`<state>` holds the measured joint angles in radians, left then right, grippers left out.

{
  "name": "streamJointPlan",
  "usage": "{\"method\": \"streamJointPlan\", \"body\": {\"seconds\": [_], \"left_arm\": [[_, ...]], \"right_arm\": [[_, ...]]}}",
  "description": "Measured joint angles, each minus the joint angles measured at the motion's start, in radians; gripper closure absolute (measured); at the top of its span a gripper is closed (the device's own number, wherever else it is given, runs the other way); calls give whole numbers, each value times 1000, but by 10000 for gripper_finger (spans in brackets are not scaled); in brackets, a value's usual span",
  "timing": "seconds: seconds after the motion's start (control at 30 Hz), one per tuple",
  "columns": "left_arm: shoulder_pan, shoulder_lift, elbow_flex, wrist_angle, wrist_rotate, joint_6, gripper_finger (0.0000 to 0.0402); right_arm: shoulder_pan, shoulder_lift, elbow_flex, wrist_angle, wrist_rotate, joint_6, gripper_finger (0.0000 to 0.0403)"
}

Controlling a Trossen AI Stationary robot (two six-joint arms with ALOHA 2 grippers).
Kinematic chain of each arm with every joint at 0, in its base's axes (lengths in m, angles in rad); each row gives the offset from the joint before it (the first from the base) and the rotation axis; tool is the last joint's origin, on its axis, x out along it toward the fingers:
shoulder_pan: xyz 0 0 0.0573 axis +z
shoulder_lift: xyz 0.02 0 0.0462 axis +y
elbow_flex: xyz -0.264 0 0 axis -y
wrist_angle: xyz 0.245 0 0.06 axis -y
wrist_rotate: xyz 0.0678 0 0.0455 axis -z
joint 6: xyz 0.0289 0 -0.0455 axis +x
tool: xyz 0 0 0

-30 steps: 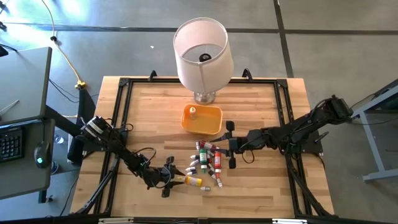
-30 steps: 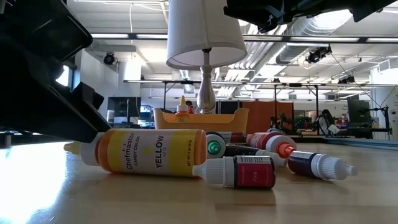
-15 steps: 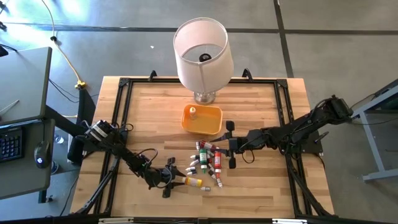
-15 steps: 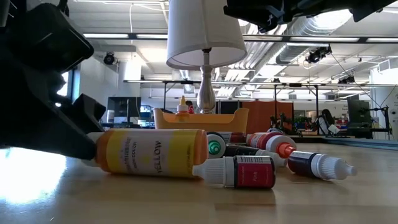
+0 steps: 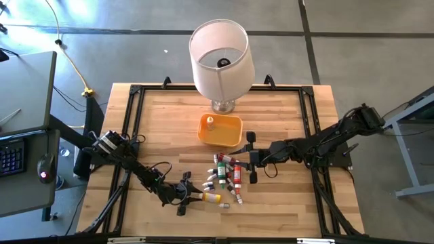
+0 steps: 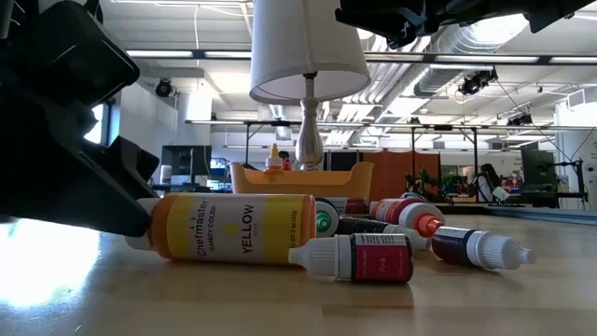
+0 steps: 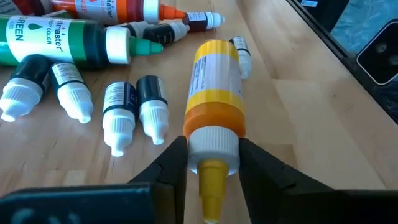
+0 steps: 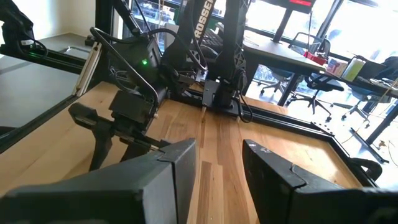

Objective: Pick & Place food coloring
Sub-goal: Put the yellow food coloring bottle into the yellow bin

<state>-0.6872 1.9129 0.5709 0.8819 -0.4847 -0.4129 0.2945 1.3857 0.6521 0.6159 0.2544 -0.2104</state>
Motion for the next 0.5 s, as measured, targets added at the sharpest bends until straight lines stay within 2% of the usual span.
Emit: {"method": "streamJointPlan", "body": {"seconds": [0.17, 0.27, 0.37, 0.5], "left_arm": [[0, -23, 0, -7, 0, 18, 304], [0, -89, 0, -39, 0, 26, 301], [13, -206, 0, -170, 8, 26, 300], [70, -404, 0, -441, 25, 25, 300]], "right_arm": [[0, 0, 0, 0, 0, 0, 279], [0, 0, 0, -1, 0, 0, 279], [0, 0, 0, 0, 0, 0, 279], [0, 0, 0, 2, 0, 1, 279]]}}
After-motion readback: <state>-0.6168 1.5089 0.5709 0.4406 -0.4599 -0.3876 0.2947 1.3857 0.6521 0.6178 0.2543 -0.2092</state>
